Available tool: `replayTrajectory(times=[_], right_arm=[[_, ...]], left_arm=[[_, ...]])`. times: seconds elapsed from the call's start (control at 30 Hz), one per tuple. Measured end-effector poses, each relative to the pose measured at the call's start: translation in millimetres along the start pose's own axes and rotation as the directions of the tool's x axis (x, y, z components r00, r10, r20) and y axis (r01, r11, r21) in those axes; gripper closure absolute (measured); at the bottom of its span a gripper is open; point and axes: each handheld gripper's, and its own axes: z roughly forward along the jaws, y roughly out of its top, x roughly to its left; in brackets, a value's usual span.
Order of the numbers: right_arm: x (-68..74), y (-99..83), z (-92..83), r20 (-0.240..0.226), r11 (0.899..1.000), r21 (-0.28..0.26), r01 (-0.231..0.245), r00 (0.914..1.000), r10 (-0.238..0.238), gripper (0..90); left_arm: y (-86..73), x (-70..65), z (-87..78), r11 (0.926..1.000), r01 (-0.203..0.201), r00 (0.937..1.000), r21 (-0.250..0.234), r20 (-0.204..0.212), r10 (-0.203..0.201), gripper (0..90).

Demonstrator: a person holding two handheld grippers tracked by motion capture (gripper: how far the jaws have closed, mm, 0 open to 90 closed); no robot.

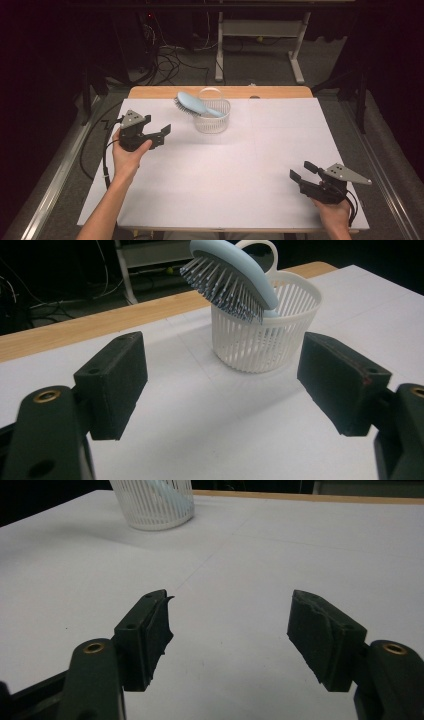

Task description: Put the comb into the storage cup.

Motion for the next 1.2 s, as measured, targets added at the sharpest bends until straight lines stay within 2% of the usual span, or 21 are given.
replayTrajectory(times=[1.2], right_arm=[[0.4, 0.0, -0.4, 0.002, 1.000, -0.002, -0.001, 1.0000, 0.001, 33.8]], left_arm=[[-20.2, -2.0, -8.9, 0.9999, 0.012, 0.9997, -0.006, 0.021, -0.012, 21.2]])
